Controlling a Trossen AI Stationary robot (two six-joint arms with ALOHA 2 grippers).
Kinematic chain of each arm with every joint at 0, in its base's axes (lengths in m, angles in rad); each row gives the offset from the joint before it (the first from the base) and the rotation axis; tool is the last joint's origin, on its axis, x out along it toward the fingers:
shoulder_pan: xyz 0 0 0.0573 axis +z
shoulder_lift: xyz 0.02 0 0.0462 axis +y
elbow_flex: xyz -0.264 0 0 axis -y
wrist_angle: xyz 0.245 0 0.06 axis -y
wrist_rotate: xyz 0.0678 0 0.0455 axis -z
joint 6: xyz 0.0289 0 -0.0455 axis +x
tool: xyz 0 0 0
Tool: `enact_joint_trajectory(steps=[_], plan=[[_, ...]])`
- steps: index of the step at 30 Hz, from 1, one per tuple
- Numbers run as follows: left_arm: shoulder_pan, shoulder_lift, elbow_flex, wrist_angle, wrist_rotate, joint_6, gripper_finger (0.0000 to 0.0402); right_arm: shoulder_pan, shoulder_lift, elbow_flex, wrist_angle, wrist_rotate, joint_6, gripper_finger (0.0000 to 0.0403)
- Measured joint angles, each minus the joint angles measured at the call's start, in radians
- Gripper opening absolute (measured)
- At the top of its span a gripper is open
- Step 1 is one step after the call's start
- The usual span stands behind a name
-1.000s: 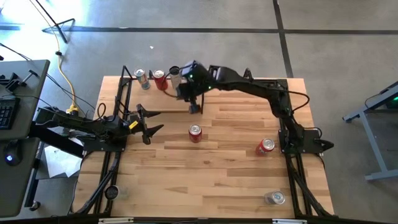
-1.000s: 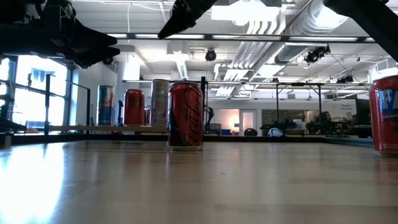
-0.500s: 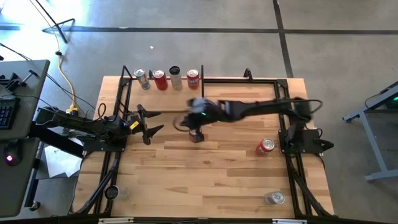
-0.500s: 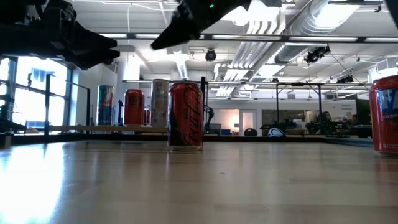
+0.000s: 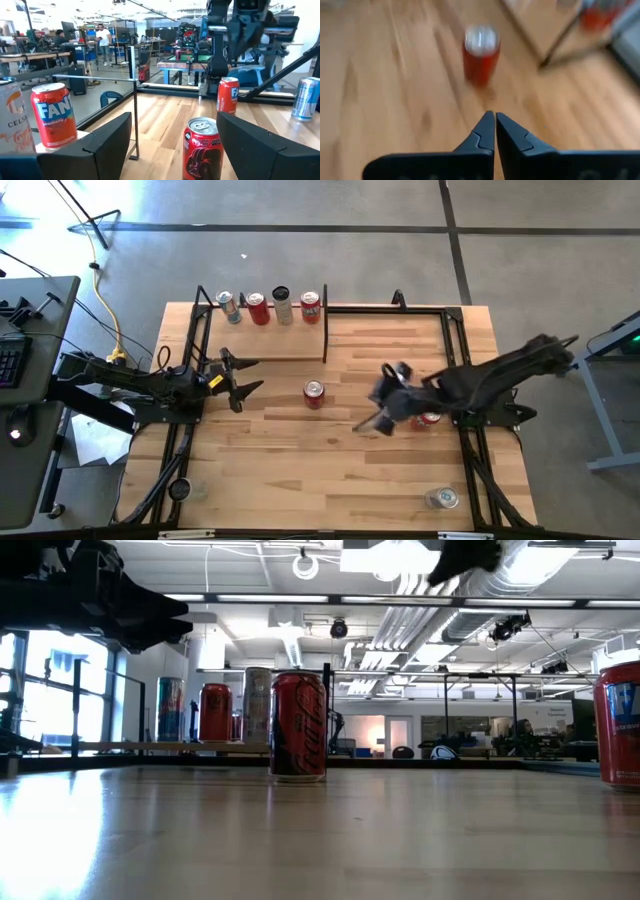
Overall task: Place canned beverage on shelf
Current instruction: Put the red soda can aligned with the other red soda can on the shelf
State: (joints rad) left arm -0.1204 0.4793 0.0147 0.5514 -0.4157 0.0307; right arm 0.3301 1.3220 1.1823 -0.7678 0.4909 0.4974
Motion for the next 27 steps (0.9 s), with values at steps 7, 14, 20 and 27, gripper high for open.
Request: enact_joint_trajectory(steps=[7,14,20,27], plan=[[0.0,0.0,0.0,-0.014,0.004,-0.046,0.0279,0.086,0.001,0.055,-0.538,-0.104,0.477,0.0053],[0.0,0.0,0.0,-0.026,0.004,-0.055,0.0279,0.09,0.041,0.052,-0.77,-0.272,0.75,0.0187],[-0.001,0.0,0.0,-0.043,0.014,-0.083,0.0279,0.085,0.052,0.024,-0.803,-0.351,0.838,0.0271],[-0.001,0.0,0.0,-0.065,0.014,-0.104,0.0279,0.082,0.052,-0.066,-0.792,-0.399,0.831,0.0282]])
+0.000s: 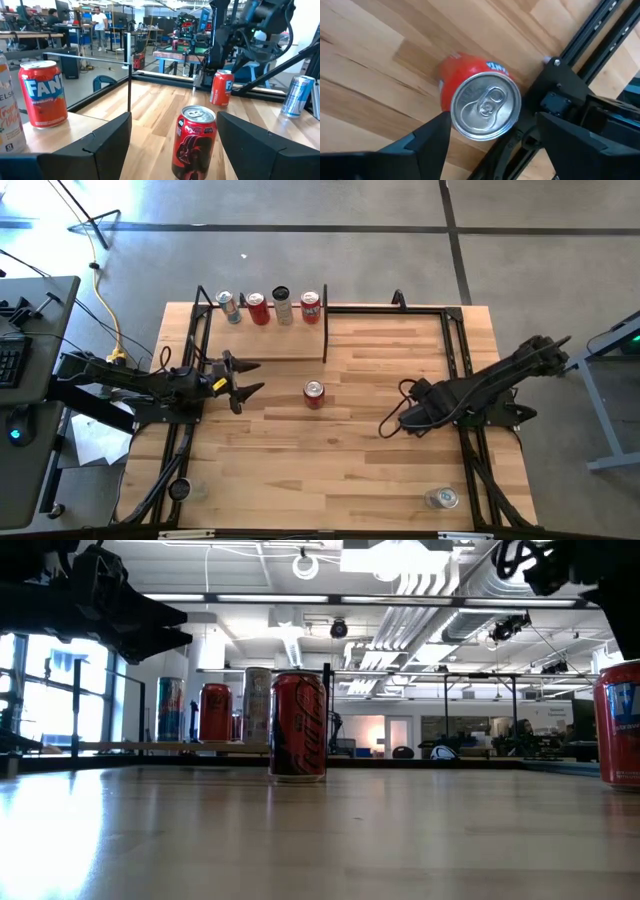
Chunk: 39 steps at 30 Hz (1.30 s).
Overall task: Place canned beverage on shelf
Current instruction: Put the red soda can aligned with the other red soda can on the shelf
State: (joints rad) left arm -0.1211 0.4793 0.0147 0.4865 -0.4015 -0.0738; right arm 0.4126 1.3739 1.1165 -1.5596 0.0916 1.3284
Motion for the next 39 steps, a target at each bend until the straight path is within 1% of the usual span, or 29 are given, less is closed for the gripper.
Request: enact_joint_trajectory(steps=[8,16,23,29,34,39], plan=[[0.0,0.0,0.0,-0.005,0.0,-0.002,0.0279,-0.007,-0.019,-0.093,0.087,-0.018,-0.031,0.0282],[0.0,0.0,0.0,-0.01,-0.001,-0.002,0.0279,-0.052,-0.055,-0.142,0.109,-0.015,-0.054,0.0282],[0.0,0.0,0.0,-0.012,-0.001,-0.002,0.0279,-0.059,-0.059,-0.084,0.154,-0.011,-0.054,0.0282],[0.0,0.0,0.0,-0.013,-0.001,-0.002,0.0279,-0.059,-0.06,-0.007,0.11,0.023,-0.096,0.0282],[0.0,0.0,0.0,-0.019,0.015,-0.004,0.0279,-0.06,-0.06,-0.003,0.041,-0.006,-0.11,0.0282],[0.0,0.0,0.0,-0.019,0.024,-0.005,0.0279,-0.06,-0.06,-0.003,0.077,-0.014,-0.174,0.0282]])
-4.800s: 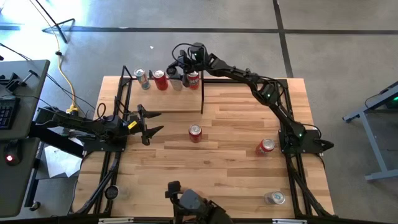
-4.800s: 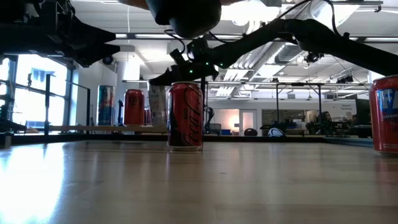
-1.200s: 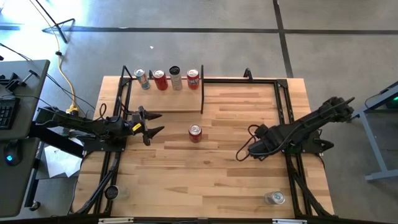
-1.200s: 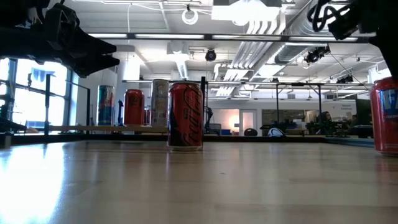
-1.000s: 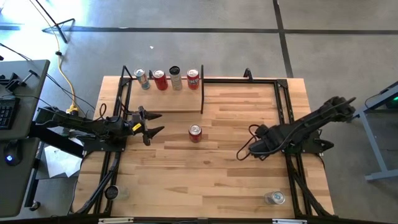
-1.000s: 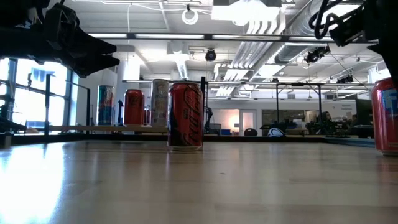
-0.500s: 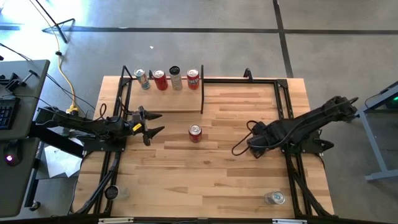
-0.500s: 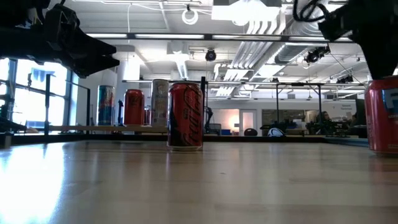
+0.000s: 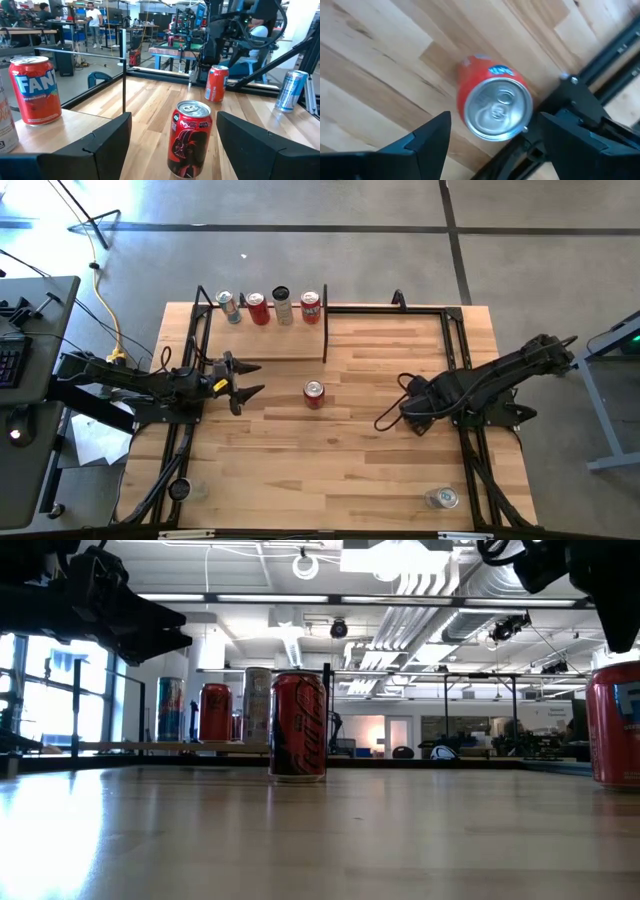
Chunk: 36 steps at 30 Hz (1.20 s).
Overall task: Place canned beverage on shelf
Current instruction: Put the red soda can aligned with the other red soda can on the shelf
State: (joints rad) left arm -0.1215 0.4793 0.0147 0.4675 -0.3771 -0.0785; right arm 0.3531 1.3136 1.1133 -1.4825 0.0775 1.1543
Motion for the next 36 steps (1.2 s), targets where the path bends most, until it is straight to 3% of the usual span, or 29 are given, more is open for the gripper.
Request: enact_joint_trajectory(steps=[18,30,36], plan=[[0.0,0.0,0.0,0.0,0.026,-0.016,0.0279,-0.081,0.0,0.0,0.016,0.014,-0.158,0.0282],[0.0,0.0,0.0,0.0,0.026,-0.016,0.0279,-0.078,-0.001,-0.078,0.064,-0.052,-0.192,0.0282],[0.0,0.0,0.0,0.0,0.026,-0.016,0.0279,-0.051,-0.003,-0.08,0.058,-0.03,-0.192,0.0282]])
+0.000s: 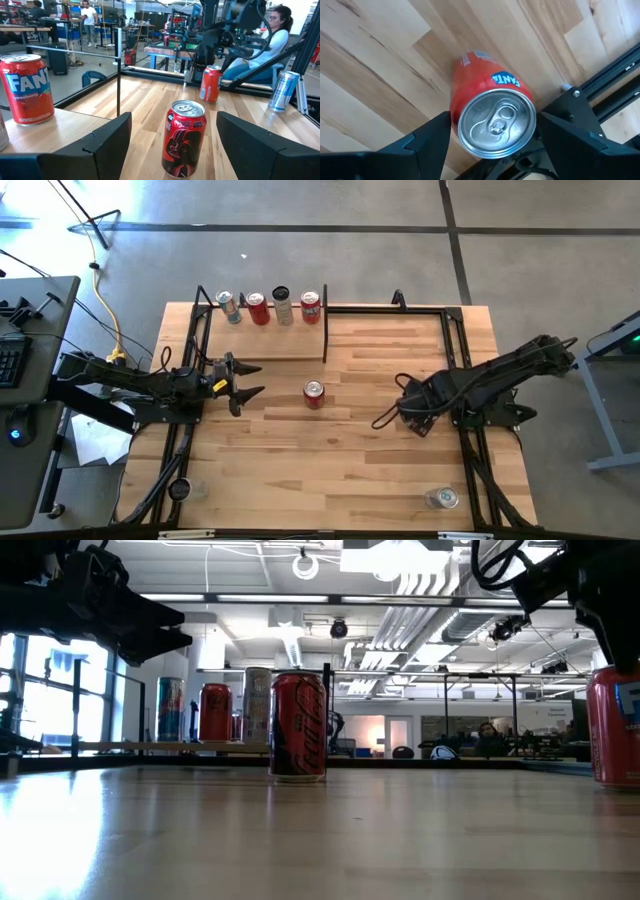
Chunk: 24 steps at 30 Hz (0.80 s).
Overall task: Place canned beverage on shelf
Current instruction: Put the red soda can aligned with the other red soda can on the shelf
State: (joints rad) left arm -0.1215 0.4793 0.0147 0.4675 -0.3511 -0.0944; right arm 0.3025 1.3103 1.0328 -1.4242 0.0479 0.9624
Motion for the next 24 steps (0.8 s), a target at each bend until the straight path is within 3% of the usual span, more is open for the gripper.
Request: enact_joint_trajectory(steps=[24], plan=[[0.0,0.0,0.0,0.0,0.0,0.0,0.0279,0.032,-0.002,-0.001,0.054,0.036,-0.003,0.0282]])
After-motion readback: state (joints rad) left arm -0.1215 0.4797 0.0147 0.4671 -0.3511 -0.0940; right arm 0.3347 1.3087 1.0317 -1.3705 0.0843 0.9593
